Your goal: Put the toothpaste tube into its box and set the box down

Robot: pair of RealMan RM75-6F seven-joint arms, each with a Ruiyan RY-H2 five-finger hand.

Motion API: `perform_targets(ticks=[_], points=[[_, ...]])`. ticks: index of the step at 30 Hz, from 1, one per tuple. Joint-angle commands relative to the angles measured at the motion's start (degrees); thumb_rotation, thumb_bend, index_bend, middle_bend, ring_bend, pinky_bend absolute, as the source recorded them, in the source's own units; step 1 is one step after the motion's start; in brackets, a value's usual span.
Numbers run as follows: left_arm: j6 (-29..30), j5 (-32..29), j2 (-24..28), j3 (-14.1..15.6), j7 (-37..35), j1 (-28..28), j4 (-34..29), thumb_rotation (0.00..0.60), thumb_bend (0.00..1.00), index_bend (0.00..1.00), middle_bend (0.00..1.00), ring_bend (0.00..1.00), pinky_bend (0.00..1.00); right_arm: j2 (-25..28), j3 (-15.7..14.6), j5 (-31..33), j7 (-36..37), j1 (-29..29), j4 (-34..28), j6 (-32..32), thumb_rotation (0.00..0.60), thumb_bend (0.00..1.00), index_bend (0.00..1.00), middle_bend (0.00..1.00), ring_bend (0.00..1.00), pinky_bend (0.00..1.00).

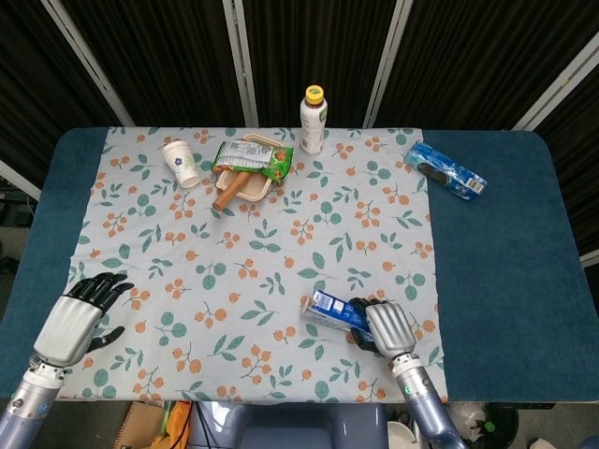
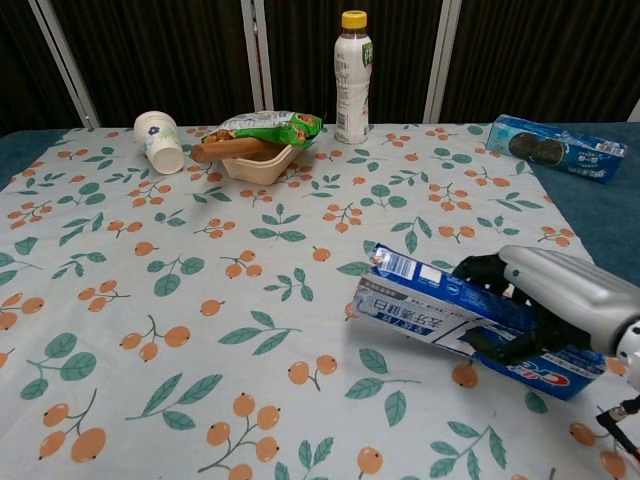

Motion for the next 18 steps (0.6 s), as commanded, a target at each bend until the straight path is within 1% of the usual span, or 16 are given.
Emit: perform_targets(ticks=[1,2,4,9,12,15,16,18], points=[[-0.11,-0.03,0.07,-0.13,-0.25,0.11,-0.01,0.600,0.02,0.24,0.21,0.21,0.30,-1.93,0.94,2.10,-3.07,1.06,0.62,-0.59,0.600,0.43,0.03,0.18,0.08,0.28],[-0.17,-0.05,0.10,-0.17,-0.29,0.14,-0.01,0.600,0.02,0.24,0.21,0.21,0.30,-1.97,1.06,2.53,-3.78,1.26,0.31,-0.81,0.600,0.43,0.01,0.12,0.03,0.23],[-0.35,-0.10,0.15,-0.29,-0.37,0.19,-0.05,0.600,0.02,0.24,0.21,0.21,0.30,-1.81,1.30,3.49,-5.71,1.69,-0.59,-1.09,0.600,0.43,0.00,0.06,0.00,0.18],[-0.35,-0.18,0.43,-0.51,-0.66,0.52,-0.73,0.600,0.02,0.23,0.19,0.19,0.27,0.51,1.39,4.40,-8.22,1.60,-4.17,-0.26,0.600,0.44,0.00,0.04,0.00,0.16],[-0.04,-0.44,1.05,-0.70,-0.67,0.93,-1.34,0.600,0.02,0.22,0.16,0.16,0.24,4.96,0.66,2.70,-9.53,0.96,-7.53,1.32,0.600,0.43,0.00,0.04,0.00,0.14],[0.05,-1.44,2.12,-0.93,-0.25,1.59,-2.33,0.600,0.02,0.19,0.13,0.13,0.21,12.19,-0.97,0.32,-10.23,-0.48,-11.70,3.22,0.600,0.43,0.00,0.04,0.00,0.14],[-0.18,-2.09,2.64,-0.95,-0.12,1.89,-3.17,0.600,0.02,0.18,0.12,0.13,0.20,15.67,-1.81,-0.81,-10.25,-1.23,-13.11,4.07,0.600,0.43,0.00,0.04,0.00,0.14],[-0.81,-3.22,3.58,-0.81,0.13,2.40,-4.95,0.600,0.02,0.15,0.10,0.11,0.18,21.26,-3.20,-3.54,-9.35,-2.75,-14.17,6.13,0.600,0.43,0.00,0.03,0.00,0.14]])
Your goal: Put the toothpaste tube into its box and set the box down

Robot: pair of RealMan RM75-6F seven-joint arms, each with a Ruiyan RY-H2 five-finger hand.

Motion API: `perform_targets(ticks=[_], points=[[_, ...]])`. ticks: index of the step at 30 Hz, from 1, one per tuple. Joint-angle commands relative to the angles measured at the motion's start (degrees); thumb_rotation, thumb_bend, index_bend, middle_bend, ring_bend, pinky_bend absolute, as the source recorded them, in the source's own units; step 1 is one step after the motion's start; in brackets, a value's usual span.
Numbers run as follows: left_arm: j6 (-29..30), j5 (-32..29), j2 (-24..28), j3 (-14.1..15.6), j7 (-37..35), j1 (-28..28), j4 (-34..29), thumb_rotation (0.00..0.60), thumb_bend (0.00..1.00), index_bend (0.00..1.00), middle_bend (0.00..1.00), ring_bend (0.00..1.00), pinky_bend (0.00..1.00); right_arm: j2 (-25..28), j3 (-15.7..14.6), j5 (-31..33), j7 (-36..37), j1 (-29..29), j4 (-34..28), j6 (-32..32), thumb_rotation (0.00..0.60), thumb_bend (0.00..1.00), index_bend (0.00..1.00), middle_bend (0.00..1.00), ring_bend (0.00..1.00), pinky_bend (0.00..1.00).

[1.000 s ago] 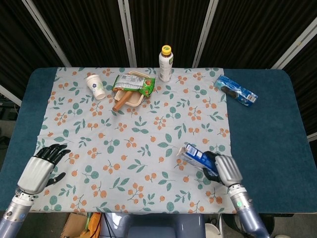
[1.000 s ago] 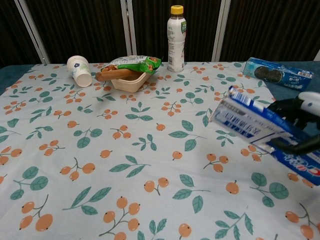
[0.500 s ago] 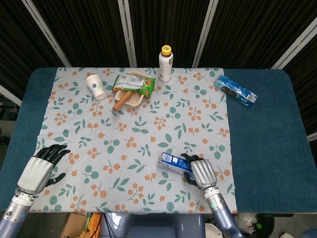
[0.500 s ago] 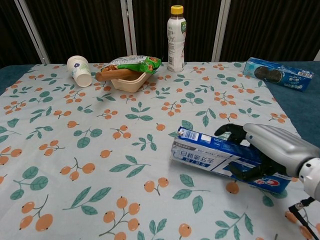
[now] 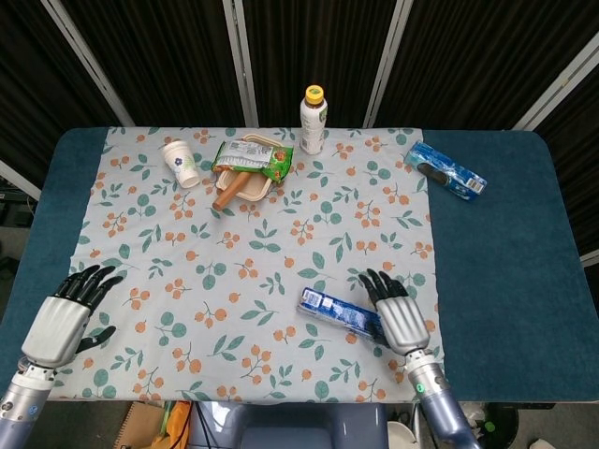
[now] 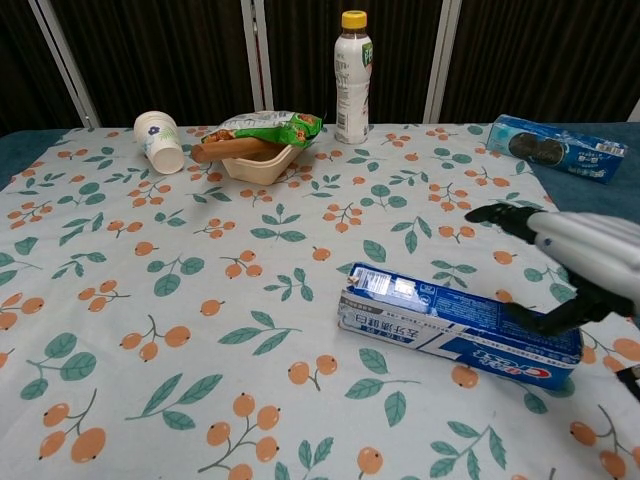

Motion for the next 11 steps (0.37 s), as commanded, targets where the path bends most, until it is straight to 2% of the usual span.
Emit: perform_targets(ticks=[1,5,11], points=[[-1.00,-1.89,1.68,0.20,0.64,0.96,-2.82,0.600,0.02,0.13,0.09,0.10,0.17,12.76,-3.41,-6.21,0.79,-3.60,-4.35,5.01,0.600,0.43,0.00,0.03,0.00,0.14],[-1.31,-2.91,3.64,0.82,2.73,2.14,-5.72,0.600,0.02,0.10,0.05,0.06,0.12,19.19,-5.69,-12.19,6.28,-7.43,-0.70,10.91,0.600,0.43,0.00,0.00,0.00,0.10],[1.00,-2.49,5.22,1.32,4.76,4.35,-7.34,0.600,0.02,0.07,0.00,0.01,0.07,22.41,-8.44,-18.02,14.50,-13.54,7.90,19.75,0.600,0.43,0.00,0.00,0.00,0.07]])
